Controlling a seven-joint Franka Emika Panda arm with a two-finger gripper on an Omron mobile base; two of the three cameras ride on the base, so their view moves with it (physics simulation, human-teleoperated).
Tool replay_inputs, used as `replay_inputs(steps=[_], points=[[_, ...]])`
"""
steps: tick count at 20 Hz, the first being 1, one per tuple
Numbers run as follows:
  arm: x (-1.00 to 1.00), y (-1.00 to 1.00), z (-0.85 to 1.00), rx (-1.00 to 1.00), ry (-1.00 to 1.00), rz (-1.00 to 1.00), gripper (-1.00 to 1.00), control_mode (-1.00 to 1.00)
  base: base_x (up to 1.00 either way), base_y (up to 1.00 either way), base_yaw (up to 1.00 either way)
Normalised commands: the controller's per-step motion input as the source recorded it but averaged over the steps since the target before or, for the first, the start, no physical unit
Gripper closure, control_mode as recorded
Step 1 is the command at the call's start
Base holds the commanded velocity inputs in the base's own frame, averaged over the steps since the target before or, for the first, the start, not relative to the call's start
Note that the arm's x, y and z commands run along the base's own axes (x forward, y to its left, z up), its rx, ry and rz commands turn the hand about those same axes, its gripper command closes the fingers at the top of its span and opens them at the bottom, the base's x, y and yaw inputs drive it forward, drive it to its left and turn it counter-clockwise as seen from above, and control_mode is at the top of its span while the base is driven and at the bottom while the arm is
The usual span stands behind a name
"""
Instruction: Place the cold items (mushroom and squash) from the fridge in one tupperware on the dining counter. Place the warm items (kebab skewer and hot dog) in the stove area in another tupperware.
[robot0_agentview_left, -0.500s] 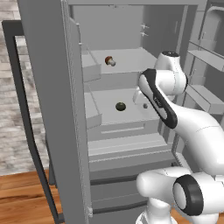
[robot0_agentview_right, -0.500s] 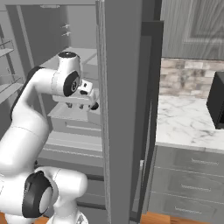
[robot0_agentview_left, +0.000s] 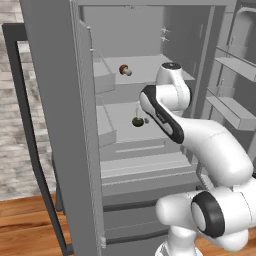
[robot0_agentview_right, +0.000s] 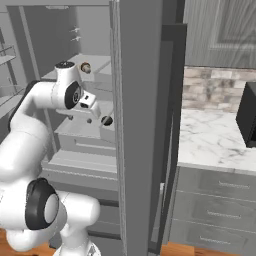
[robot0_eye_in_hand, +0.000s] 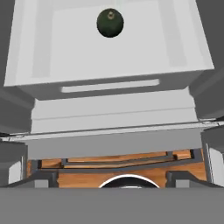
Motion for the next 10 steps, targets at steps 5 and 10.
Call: replay_inputs(steps=[5, 10], points=[[0.43, -0.02, -0.32, 0.00, 0.00, 0.00, -1.00, -1.00, 0.00, 0.00, 0.00], [0.21, -0.11, -0.48, 0.00, 0.00, 0.00, -1.00, -1.00, 0.00, 0.00, 0.00]])
